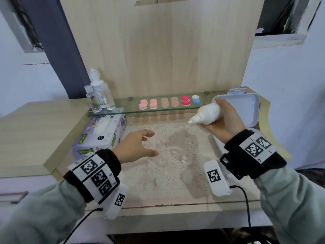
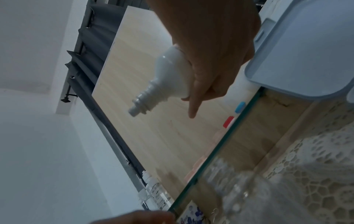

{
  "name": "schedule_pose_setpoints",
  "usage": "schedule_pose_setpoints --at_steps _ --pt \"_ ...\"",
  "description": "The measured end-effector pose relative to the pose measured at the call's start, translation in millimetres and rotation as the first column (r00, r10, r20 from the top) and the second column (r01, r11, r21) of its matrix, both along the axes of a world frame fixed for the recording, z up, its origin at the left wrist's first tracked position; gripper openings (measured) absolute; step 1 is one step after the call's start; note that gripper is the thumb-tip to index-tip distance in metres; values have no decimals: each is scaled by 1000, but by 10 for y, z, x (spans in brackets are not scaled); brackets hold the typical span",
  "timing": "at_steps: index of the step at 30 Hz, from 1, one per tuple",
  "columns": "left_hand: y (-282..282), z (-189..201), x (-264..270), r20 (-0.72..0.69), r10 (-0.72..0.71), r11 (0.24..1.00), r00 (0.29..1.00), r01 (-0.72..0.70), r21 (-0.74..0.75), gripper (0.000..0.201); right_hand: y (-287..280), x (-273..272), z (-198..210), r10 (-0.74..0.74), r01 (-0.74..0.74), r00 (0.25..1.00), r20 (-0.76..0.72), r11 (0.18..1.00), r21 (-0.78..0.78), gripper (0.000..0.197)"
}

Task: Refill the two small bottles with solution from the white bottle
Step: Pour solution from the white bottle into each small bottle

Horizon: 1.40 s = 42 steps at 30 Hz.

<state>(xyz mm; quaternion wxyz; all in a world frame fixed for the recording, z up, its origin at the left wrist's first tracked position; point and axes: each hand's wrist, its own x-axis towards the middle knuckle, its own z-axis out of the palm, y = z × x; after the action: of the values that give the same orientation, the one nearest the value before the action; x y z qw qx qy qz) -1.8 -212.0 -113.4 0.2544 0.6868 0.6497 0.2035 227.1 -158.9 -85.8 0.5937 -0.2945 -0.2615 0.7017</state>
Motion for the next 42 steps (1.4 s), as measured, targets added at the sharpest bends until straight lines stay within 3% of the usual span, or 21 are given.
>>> schedule_pose_setpoints --at_steps 6,10,12,15,18,22,29,42 --pt "76 -241 39 29 11 1000 1000 -10 -20 60 -3 -124 -9 37 -37 999 18 999 32 16" --pt "130 -305 113 99 13 999 995 -17 44 36 23 -130 -20 42 -43 997 61 999 18 19" --pt "128 -271 136 187 20 995 982 -38 93 23 30 -109 -10 37 -37 999 -1 999 -15 33" --pt "100 -164 155 316 -34 994 948 0 107 23 3 -80 58 -24 16 985 -173 999 -44 48" --pt "51 -68 176 348 -90 994 933 63 87 21 18 -98 95 -122 108 968 -220 991 -75 51" --pt "1 -47 248 348 -129 989 929 97 109 35 61 -182 146 -113 101 956 -271 993 -57 58" --pt "-29 -63 378 367 -172 980 914 121 158 32 -21 -322 290 -123 131 977 -175 991 35 60" --pt "-16 -81 426 313 -174 970 933 109 216 32 -155 -404 405 -9 3 999 44 991 135 64"
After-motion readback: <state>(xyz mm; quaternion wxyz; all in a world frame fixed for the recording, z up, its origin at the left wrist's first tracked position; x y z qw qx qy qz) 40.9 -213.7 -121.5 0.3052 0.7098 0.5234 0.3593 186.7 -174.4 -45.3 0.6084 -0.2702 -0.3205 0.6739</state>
